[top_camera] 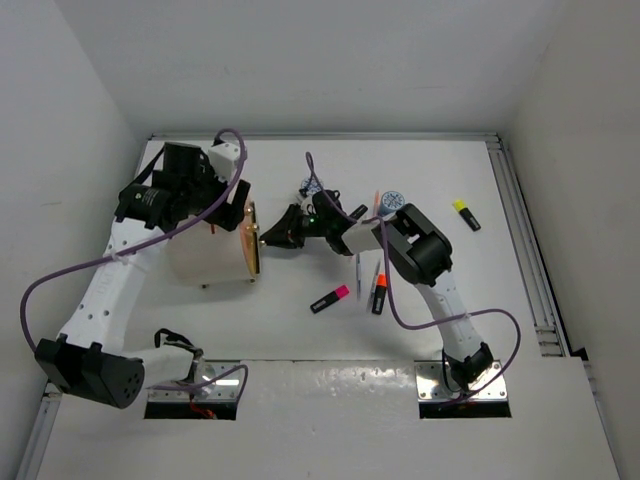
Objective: Sort the stationery into containers
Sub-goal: Open the drawer in the storage box.
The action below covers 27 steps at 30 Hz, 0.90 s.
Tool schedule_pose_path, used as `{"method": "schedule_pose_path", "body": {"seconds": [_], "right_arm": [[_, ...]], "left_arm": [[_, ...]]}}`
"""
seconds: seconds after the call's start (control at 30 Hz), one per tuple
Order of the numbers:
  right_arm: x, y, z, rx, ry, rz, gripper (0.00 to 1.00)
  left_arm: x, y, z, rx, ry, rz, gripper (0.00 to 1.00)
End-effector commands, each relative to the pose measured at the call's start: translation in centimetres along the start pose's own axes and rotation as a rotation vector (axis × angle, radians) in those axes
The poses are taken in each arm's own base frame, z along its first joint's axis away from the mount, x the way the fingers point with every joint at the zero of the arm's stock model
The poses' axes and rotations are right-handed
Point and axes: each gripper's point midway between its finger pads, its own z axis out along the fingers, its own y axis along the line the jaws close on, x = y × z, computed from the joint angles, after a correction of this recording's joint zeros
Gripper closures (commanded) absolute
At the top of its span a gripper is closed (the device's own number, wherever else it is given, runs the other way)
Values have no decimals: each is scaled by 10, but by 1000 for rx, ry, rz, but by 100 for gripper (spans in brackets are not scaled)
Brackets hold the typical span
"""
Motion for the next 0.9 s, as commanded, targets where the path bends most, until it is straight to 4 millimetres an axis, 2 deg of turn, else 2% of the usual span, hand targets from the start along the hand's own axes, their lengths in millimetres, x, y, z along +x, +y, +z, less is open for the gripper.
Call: {"method": "schedule_pose_path", "body": {"seconds": [0.0,0.1,0.2,0.33,0.5,0.87], "right_arm": [[0,46,18,-109,-23,-57,100],[4,49,25,-115,-35,-42,100],[10,51,30,-121,-32,-22,100],[13,46,26,-115,-30,-9,100],[4,41,12,-104,-50,-17,100],[-11,18,-33,-70,-80,-5,100]], "left_arm": [[34,14,0,-119,132,-29,23],[54,24,4,-183,206,-6,25],[63,34,5,-242,244,13,26],[77,43,7,-269,316,35,29],[90,52,7,-265,373,42,33],[91,65,14,-282,370,-3,35]]}}
